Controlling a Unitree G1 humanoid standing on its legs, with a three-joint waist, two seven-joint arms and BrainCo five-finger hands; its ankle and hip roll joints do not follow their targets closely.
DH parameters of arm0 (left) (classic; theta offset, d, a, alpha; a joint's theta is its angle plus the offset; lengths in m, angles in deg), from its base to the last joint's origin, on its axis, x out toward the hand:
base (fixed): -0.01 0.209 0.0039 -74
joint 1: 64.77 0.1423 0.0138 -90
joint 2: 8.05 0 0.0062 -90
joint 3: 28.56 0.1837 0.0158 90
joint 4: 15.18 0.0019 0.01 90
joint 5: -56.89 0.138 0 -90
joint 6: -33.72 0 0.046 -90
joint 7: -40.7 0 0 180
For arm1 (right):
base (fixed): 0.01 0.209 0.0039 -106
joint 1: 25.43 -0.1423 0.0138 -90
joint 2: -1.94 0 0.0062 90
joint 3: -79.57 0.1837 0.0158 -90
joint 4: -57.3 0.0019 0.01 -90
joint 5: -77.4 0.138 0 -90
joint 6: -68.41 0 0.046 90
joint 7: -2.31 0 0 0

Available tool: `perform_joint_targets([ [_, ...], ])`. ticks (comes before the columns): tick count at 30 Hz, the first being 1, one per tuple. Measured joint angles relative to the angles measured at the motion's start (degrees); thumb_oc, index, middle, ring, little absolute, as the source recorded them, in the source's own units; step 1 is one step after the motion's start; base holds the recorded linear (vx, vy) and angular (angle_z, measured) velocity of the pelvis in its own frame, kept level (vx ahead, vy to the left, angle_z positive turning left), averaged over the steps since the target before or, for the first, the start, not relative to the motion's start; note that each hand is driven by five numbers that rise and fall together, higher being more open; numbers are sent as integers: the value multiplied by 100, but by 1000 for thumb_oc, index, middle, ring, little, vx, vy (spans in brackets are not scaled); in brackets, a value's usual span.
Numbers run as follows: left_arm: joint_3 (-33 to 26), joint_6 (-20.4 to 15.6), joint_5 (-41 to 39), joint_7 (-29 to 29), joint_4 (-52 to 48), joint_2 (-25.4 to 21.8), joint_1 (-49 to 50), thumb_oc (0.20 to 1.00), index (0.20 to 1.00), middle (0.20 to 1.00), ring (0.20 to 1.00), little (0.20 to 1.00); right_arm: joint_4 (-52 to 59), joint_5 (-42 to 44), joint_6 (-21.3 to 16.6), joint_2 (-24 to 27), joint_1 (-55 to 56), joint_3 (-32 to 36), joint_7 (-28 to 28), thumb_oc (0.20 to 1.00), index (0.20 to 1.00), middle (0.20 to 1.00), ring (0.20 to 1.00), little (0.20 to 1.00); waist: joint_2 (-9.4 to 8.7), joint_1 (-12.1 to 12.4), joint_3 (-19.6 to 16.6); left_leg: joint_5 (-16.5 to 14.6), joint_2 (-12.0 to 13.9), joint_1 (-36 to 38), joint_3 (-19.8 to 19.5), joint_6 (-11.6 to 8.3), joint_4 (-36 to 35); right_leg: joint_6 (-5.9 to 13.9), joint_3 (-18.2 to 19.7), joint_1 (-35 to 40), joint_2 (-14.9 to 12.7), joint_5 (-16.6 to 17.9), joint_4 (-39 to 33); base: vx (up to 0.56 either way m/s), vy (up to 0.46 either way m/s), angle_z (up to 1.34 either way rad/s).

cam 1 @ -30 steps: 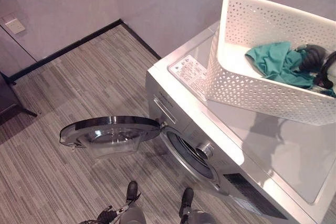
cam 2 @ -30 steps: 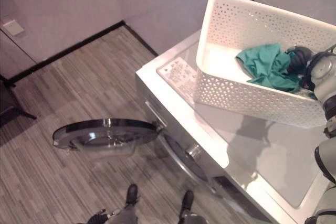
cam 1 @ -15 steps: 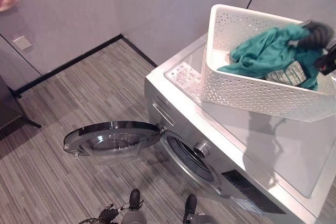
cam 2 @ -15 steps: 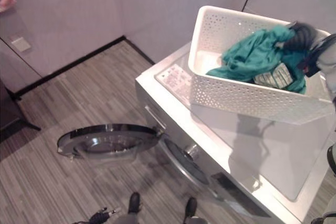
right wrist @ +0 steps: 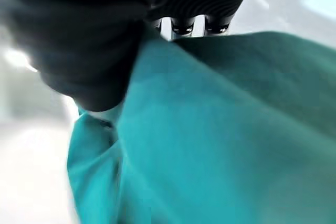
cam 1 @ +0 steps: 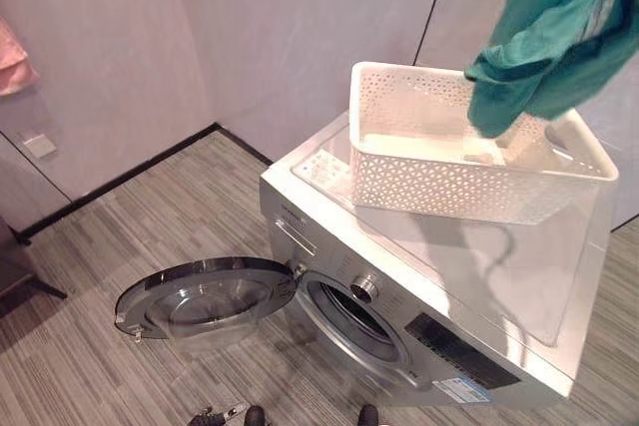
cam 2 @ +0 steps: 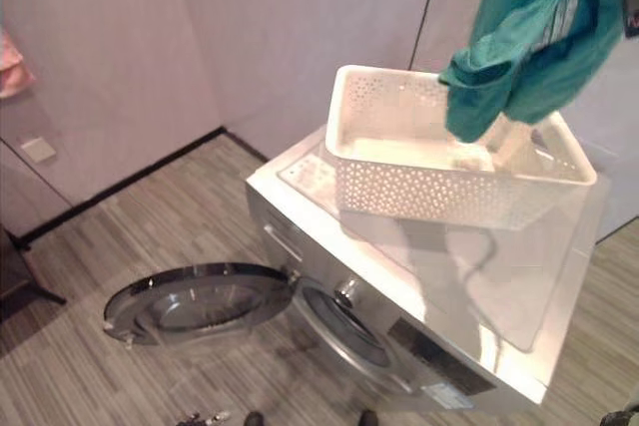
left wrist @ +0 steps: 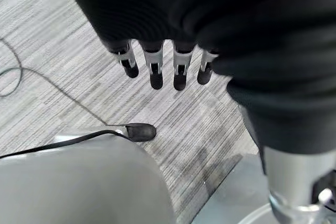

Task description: Grab the laundry basket,head to the washer,open it,put in the laundry and shut it.

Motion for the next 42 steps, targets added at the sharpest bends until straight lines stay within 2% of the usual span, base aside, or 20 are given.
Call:
perform_joint_targets([
  [1,10,18,171,-59,-74,22,47,1000,1000,1000,1000,1000,467,-537,-21,157,360,469,-409,200,200,200,200,200,34,7,-77,-8,-9,1,-2,15,2,4,-2,0,-7,-1,0,-11,56,-4],
  [3,24,29,210,-95,-144,24,72,1000,1000,1000,1000,1000,527,-817,-61,222,429,573,-693,200,200,200,200,200,45,-25,-127,-10,-16,13,7,16,3,8,3,2,-10,5,0,-11,54,-1],
  [9,54,29,401,-209,-181,37,72,1000,1000,1000,1000,1000,321,-1861,256,1098,546,897,-1464,200,200,200,200,200,59,-78,-135,-8,-111,28,9,18,24,61,4,15,-97,38,1,-11,60,0],
  [13,51,30,425,-210,-158,28,68,1000,1000,1000,1000,1000,-26,-1943,349,1407,556,961,-1651,200,200,200,200,200,36,-170,-118,-27,-204,113,133,48,24,126,50,43,-202,57,1,-27,81,-10],
  [16,36,25,427,-204,-153,44,79,1000,1000,1000,1000,1000,-285,-1934,383,1585,735,1090,-1671,200,200,200,200,200,11,-254,-92,-103,-335,276,277,163,-2,279,177,112,-360,20,-1,-37,75,-20],
  [20,-204,27,425,-196,-138,62,146,1000,1000,1000,1000,1000,-256,-1887,417,1707,1679,1811,-1655,200,200,200,200,200,-14,-357,-62,-165,-476,382,441,255,-3,370,347,121,-500,69,0,-48,73,-18],
  [21,-222,29,425,-195,-145,56,151,1000,1000,1000,1000,1000,-214,-1874,470,1677,2077,2085,-1620,200,200,200,200,200,26,-483,-60,-173,-555,428,516,269,25,399,418,93,-559,101,22,-82,81,-16],
  [24,-382,24,421,-188,-162,50,133,1000,1000,1000,1000,1000,81,-1887,452,1162,3753,3278,-1553,200,200,200,200,200,-96,-616,49,-226,-616,567,665,335,20,454,571,58,-633,94,133,-63,24,-26],
  [25,-381,22,422,-184,-175,40,161,1000,1000,1000,1000,1000,143,-1888,472,986,4115,3466,-1529,200,200,200,200,200,-166,-582,113,-234,-622,603,757,346,18,460,609,49,-651,94,163,-34,-12,-44],
  [29,-311,11,421,-179,-497,13,84,1000,1000,1000,1000,1000,340,-1904,578,195,5352,4311,-1514,200,200,200,200,200,-189,-563,313,-270,-715,704,961,392,11,526,779,-10,-720,220,210,-184,51,-36],
  [30,-118,-11,417,-181,-854,-34,66,1000,1000,1000,1000,1000,385,-1916,630,-349,5328,4403,-1527,200,200,200,200,200,-148,-523,399,-320,-782,583,1220,519,218,415,732,-154,-666,537,212,-230,61,-64],
  [32,-2,-62,413,-147,-1195,-43,-59,1000,1000,1000,1000,1000,405,-1910,677,-590,5339,4280,-1502,200,200,200,200,200,-42,-338,515,-405,-705,510,1455,643,210,413,477,-362,-631,871,156,-233,-2,-63],
  [33,79,-77,363,-152,-1531,-94,-141,1000,1000,1000,1000,1000,426,-1953,675,-792,5382,4217,-1453,200,200,200,200,200,102,-303,599,-290,-679,488,1548,847,119,435,264,-494,-725,630,431,-271,-29,-32],
  [34,96,-143,362,-143,-1868,-141,-113,1000,1000,1000,1000,1000,445,-1952,680,-897,5498,4183,-1458,200,200,200,200,200,162,-222,648,-234,-619,515,1592,856,0,202,62,-735,-736,145,1186,-113,-34,-8],
  [36,47,-269,321,-148,-2326,-250,-145,1000,1000,1000,1000,1000,677,-1955,693,-1209,5856,4179,-1400,200,200,200,200,200,239,-65,690,-134,-464,391,1709,877,11,287,20,-1006,-778,-739,2725,-101,-104,-4],
  [37,73,-294,315,-154,-2462,-358,-186,1000,1000,1000,1000,1000,1005,-1968,690,-1404,6036,4171,-1349,200,200,200,200,200,225,36,687,-125,-355,358,1758,918,15,365,-33,-826,-786,-1119,2922,-208,-212,-2],
  [38,102,-289,309,-174,-2646,-397,-113,1000,1000,1000,1000,1000,1228,-2019,680,-1584,6084,4167,-1353,200,200,200,200,200,183,120,667,23,-273,285,1932,821,48,471,-64,-678,-814,-1388,2947,-182,-180,-16],
  [40,163,-289,311,-215,-2903,-587,-94,1000,1000,1000,1000,1000,1721,-2121,659,-1979,6049,4068,-1361,200,200,200,200,200,49,416,649,155,-119,162,2052,584,105,582,-356,-412,-985,-1634,2635,-94,-140,-49],
  [41,204,-305,317,-204,-3049,-733,-103,1000,1000,1000,1000,1000,1914,-2127,593,-2128,6033,3916,-1335,200,200,200,200,200,-109,580,656,198,-147,147,2063,528,95,491,-226,-77,-930,-1563,1883,-124,-230,-44],
  [42,447,-266,324,-201,-3344,-633,30,1000,1000,1000,1000,1000,1990,-2196,531,-2357,6044,3743,-1302,200,200,200,200,200,77,544,611,434,144,129,1868,644,56,289,-378,96,-494,-1203,1471,-166,-289,-34],
])
